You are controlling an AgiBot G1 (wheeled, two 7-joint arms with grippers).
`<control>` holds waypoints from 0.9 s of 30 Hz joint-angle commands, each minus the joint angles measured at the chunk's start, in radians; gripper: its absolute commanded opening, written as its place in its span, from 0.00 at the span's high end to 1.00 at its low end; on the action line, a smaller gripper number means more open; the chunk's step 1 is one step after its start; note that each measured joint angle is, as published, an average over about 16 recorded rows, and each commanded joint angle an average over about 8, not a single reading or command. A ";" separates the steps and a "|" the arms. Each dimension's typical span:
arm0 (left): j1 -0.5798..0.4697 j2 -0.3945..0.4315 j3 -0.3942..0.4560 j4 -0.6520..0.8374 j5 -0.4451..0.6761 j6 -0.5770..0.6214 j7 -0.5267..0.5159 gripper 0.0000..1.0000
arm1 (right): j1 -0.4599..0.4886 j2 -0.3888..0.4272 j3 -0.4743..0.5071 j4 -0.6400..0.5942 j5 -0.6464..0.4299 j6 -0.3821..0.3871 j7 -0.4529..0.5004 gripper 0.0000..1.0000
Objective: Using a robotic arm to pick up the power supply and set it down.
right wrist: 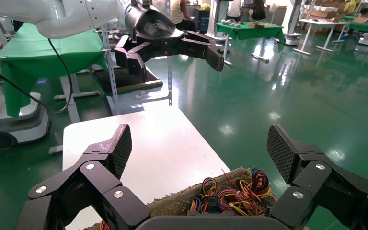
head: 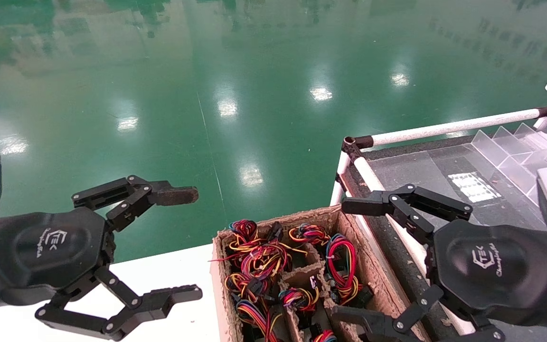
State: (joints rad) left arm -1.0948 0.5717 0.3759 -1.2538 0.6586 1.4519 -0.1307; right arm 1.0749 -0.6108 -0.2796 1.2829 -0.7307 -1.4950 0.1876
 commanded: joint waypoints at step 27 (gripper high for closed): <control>0.000 0.000 0.000 0.000 0.000 0.000 0.000 1.00 | 0.000 0.000 0.000 0.000 0.000 0.000 0.000 0.00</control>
State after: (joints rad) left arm -1.0948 0.5717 0.3759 -1.2538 0.6586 1.4519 -0.1307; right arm 1.0749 -0.6108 -0.2796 1.2829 -0.7307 -1.4950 0.1876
